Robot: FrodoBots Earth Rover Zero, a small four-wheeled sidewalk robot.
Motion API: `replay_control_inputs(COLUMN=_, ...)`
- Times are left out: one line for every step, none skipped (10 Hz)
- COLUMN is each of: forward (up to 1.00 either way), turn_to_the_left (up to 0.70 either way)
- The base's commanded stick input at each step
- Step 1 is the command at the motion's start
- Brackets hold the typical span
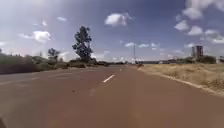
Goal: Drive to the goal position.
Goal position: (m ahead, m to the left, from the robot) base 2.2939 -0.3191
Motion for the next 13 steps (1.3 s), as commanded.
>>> replay_control_inputs(forward=1.0, turn_to_the_left=-0.38)
replay_control_inputs(forward=1.0, turn_to_the_left=-0.38)
replay_control_inputs(forward=1.0, turn_to_the_left=-0.38)
replay_control_inputs(forward=1.0, turn_to_the_left=-0.38)
replay_control_inputs(forward=1.0, turn_to_the_left=-0.38)
replay_control_inputs(forward=1.0, turn_to_the_left=-0.38)
replay_control_inputs(forward=1.0, turn_to_the_left=-0.38)
replay_control_inputs(forward=1.0, turn_to_the_left=-0.38)
replay_control_inputs(forward=1.0, turn_to_the_left=-0.38)
replay_control_inputs(forward=1.0, turn_to_the_left=-0.37)
replay_control_inputs(forward=1.0, turn_to_the_left=-0.27)
replay_control_inputs(forward=1.0, turn_to_the_left=-0.16)
replay_control_inputs(forward=1.0, turn_to_the_left=-0.05)
